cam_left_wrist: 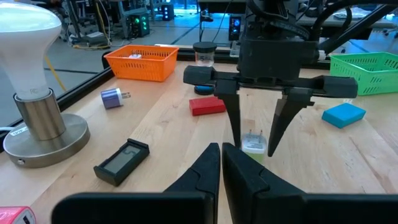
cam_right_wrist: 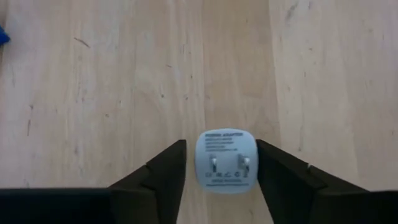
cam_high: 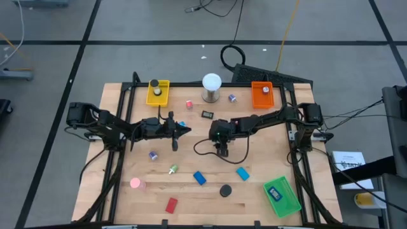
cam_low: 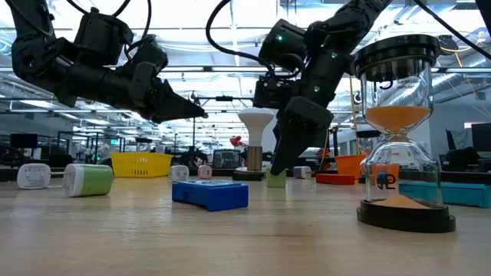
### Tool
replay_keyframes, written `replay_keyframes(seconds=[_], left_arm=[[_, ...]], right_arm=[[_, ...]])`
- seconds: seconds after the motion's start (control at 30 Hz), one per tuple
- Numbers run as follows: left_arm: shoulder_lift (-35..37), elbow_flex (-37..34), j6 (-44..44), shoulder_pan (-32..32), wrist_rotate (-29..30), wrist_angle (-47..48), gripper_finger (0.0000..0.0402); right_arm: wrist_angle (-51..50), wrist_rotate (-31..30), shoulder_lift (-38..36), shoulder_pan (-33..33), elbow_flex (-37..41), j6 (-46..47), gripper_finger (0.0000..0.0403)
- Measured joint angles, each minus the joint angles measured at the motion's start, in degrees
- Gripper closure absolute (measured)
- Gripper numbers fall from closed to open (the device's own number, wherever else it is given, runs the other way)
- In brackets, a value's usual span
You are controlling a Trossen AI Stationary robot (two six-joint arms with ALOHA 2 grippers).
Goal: Pick & Place Office items
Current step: Put the top green charger adaptor into the orange bin
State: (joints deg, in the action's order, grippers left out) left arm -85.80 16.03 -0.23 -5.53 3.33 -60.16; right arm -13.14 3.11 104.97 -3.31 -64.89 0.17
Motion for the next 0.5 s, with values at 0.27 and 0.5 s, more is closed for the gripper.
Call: replay_keyframes(seconds=[0.27, 0.5], left_arm=[[0.0, 0.0, -0.3, 0.0, 0.0, 0.0, 0.0380], [0.0, 0.0, -1.0, 0.0, 0.0, 0.5, 0.0380]], right_arm=[[0.3, -2.3, -1.9, -0.1, 0.1, 4.2, 0.0275], [-10.1, -9.3, -16.1, -3.9, 0.1, 12.4, 0.0272]])
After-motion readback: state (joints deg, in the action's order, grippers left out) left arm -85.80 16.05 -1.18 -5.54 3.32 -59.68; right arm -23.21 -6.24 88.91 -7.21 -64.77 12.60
